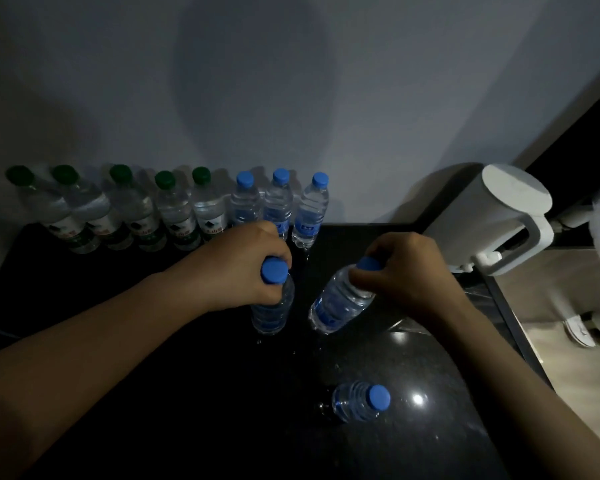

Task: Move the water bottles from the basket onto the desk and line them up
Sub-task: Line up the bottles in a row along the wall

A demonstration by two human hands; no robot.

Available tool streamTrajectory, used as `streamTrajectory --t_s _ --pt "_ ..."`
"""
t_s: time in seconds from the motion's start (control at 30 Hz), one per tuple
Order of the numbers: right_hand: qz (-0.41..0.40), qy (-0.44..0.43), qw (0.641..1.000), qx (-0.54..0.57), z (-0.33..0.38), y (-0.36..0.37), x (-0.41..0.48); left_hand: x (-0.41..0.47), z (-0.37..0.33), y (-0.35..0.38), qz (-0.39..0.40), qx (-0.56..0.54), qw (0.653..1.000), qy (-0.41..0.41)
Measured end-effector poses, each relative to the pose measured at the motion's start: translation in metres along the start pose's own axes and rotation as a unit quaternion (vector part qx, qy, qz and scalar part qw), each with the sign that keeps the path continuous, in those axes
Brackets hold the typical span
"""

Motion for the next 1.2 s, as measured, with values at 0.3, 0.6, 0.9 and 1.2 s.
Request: streamTrajectory --t_s 0.3,0.6,0.9,1.2 --pt "-0.025 0.010 0.998 -0.051 -0.022 -0.013 0.084 0.042 0.009 0.000 0.022 -0.013 1.000 0.009" --pt "-0.057 0.008 0.996 -0.063 -0.031 -0.007 0.148 0.072 0.024 0.009 0.035 -0.019 0.999 0.010" --pt "-0.064 0.028 0.997 -0.040 -0.038 0.009 0.197 0.088 0.039 0.011 0.039 -0.039 0.998 0.006" --pt "-0.067 0.036 0.996 -0.041 -0.043 0.014 0.222 0.098 0.046 0.014 0.032 -0.046 0.998 0.006"
Point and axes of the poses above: each hand's wrist, its own x-axis towards the middle knuckle, its own y-axis out of the palm, z = x × y, the point moved 6 cm from there along x, towards the middle knuckle, and after that the axes turned 7 degrees about -x, right-handed, at the moved point
